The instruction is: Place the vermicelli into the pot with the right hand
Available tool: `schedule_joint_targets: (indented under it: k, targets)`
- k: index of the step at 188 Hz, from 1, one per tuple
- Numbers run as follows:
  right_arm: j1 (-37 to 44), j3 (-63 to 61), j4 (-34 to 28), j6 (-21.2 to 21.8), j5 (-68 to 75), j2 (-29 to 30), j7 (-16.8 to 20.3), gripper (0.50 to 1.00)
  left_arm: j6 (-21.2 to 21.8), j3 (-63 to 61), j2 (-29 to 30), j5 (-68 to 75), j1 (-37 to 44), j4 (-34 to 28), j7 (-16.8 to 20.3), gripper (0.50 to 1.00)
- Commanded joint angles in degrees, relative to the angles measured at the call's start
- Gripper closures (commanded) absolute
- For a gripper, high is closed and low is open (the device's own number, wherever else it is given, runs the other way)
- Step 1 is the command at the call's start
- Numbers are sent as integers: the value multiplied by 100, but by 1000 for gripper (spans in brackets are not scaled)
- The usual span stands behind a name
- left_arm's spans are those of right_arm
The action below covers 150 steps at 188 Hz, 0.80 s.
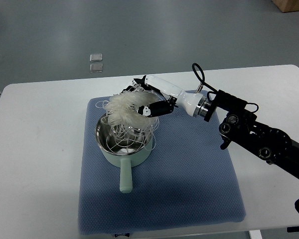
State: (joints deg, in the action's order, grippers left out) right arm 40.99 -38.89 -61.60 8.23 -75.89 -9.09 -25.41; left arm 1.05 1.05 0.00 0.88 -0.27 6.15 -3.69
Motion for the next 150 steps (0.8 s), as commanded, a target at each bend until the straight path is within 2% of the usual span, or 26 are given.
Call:
schedule_joint_targets:
  k: [1,20,75,102,125,134,150]
  targets:
    - [-56,13,34,-23,-13,83,1,836,0,0,0,0,0,0,0,500]
    - [-82,4,130,-41,-13,153,1,783,0,0,0,0,0,0,0,500]
    - [-170,13,210,-94,-13,224,1,742,0,0,0,0,0,0,0,500]
    - [-170,4,210,-94,4,224,1,646,0,0,0,0,0,0,0,500]
    - [-108,-31,210,-94,83,188,-8,636,0,0,0,0,0,0,0,500]
    - [-82,-101,210,-94,110,162,-8,605,0,0,0,0,0,0,0,500]
    - [-56,-207,218,-103,154,136,-8,603,0,0,0,0,0,0,0,500]
